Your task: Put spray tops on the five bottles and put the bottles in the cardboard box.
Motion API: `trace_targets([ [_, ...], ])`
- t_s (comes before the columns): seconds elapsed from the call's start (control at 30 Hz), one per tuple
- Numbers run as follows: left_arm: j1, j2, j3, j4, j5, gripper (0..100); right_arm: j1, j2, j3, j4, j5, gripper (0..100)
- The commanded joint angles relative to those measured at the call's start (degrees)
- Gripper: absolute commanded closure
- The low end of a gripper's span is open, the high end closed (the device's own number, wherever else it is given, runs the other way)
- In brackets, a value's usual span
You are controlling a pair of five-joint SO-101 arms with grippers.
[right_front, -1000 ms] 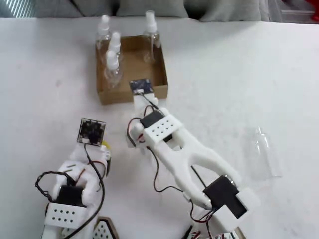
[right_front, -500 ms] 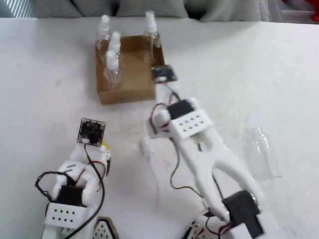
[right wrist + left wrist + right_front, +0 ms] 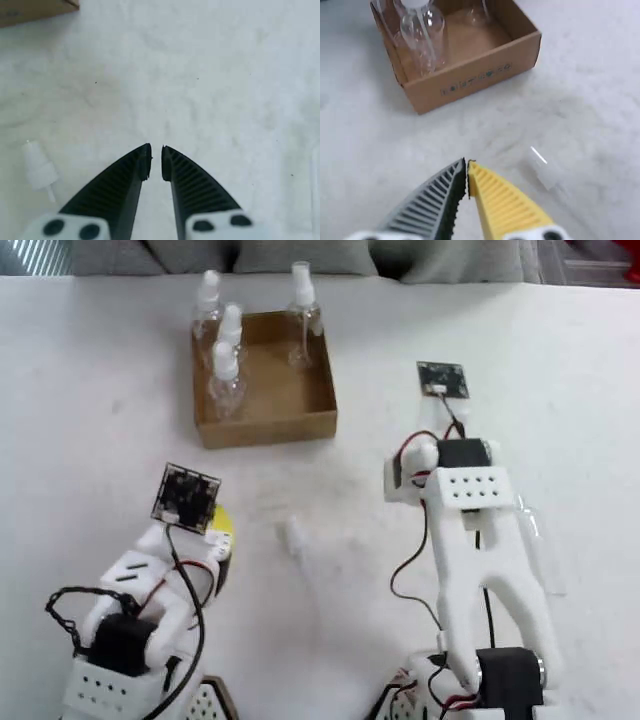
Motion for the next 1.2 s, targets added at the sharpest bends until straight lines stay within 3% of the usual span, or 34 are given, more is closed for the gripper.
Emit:
trace_targets([
  [0.0, 2.9, 3.9, -9.0, 2.8, 2.9, 98, 3.0, -1.8, -0.5, -1.9, 0.4, 98.2],
  [0.2, 7.5, 23.5, -15.7, 0.4, 3.8, 98, 5.1, -1.7, -0.4, -1.9, 0.4, 98.2],
  [0.47, 13.9, 43.5, -18.0, -8.2, 21.0, 97, 12.1, -2.2, -0.6, -3.1, 0.8, 98.2],
  [0.63, 16.4, 48.5, -17.8, -8.2, 24.5, 79, 17.4, -1.7, -2.4, -2.7, 7.8, 98.2],
  [0.7, 16.7, 50.2, -18.2, -8.4, 26.2, 77, 20.1, -1.7, -2.7, -2.9, 9.5, 98.2],
  [0.93, 16.0, 57.5, -21.8, -8.8, 26.8, 82, 29.2, -1.2, -1.6, -3.4, 10.3, 98.2],
  [1.17, 16.0, 69.4, -27.7, -10.6, 26.9, 82, 34.5, 8.6, 0.8, -13.1, 10.3, 98.2],
])
